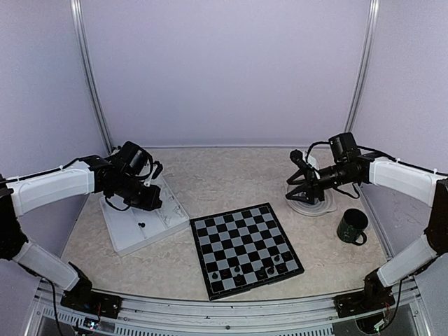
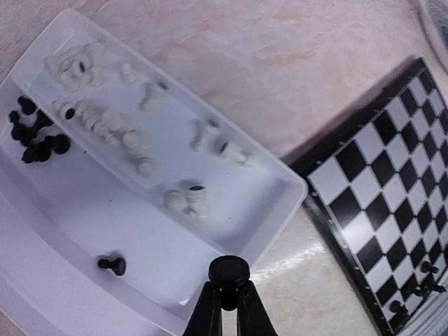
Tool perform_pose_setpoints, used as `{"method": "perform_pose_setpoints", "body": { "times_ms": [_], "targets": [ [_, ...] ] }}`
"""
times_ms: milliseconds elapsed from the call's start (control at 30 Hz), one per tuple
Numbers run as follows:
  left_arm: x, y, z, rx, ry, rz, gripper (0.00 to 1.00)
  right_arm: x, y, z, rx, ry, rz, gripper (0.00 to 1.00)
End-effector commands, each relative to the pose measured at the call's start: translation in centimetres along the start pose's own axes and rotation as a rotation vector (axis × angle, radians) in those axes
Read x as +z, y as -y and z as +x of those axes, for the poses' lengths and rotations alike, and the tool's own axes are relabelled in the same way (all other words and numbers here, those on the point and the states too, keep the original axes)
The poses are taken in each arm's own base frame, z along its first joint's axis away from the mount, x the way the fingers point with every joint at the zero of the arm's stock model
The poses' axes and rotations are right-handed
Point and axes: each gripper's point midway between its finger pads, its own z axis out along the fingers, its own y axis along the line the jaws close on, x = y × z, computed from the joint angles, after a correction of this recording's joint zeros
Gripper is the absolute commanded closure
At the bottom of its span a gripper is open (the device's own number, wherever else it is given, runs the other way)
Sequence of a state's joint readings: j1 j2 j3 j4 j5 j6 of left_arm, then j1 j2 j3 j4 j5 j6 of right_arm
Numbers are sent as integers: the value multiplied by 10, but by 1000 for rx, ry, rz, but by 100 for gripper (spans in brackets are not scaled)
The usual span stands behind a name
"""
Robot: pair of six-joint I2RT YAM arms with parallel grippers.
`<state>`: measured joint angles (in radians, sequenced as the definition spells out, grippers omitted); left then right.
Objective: Set up the chess pieces on the board
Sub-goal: Pick up the pawn from the storage box, then pass from the left arm to the right
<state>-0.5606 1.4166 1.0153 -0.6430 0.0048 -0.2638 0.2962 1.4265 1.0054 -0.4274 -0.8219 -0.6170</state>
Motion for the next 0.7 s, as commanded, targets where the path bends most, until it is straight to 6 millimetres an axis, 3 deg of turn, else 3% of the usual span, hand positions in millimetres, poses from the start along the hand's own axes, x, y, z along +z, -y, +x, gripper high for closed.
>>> {"method": "perform_pose_setpoints", "body": {
  "times_ms": [0, 167, 300, 400, 667],
  "targets": [
    [-38, 71, -11, 49, 25, 361, 96, 20, -40, -22, -229, -50, -84, 39],
    [-51, 123, 4, 103, -49, 575, 96, 55, -60, -28, -437, -203, -52, 40],
    [-58, 176, 28, 194, -125, 749, 96, 66, -80, -58, -510, -180, -84, 40],
    [-65, 206, 35, 239, -151, 853, 96, 78, -100, -67, -616, -202, -91, 40],
    [-63, 238, 36, 255, -191, 985, 96, 111, -150, -55, -794, -306, -142, 40]
  ]
}}
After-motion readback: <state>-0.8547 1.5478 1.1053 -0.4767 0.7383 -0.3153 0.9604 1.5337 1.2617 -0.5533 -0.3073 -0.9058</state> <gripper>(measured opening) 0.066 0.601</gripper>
